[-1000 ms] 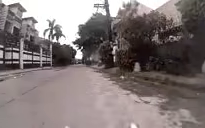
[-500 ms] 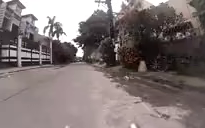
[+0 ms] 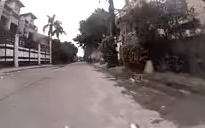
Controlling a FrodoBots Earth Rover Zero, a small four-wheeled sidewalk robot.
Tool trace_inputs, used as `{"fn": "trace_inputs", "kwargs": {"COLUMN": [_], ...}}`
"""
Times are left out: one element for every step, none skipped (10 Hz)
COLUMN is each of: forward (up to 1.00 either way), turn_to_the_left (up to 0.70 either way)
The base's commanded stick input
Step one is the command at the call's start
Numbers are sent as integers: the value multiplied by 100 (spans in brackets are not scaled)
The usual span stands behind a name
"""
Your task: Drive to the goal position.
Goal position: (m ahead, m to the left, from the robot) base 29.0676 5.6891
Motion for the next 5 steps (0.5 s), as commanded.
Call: {"fn": "trace_inputs", "kwargs": {"forward": [100, 100, 100, 100, 100], "turn_to_the_left": [0, 0, 6, 27, 26]}}
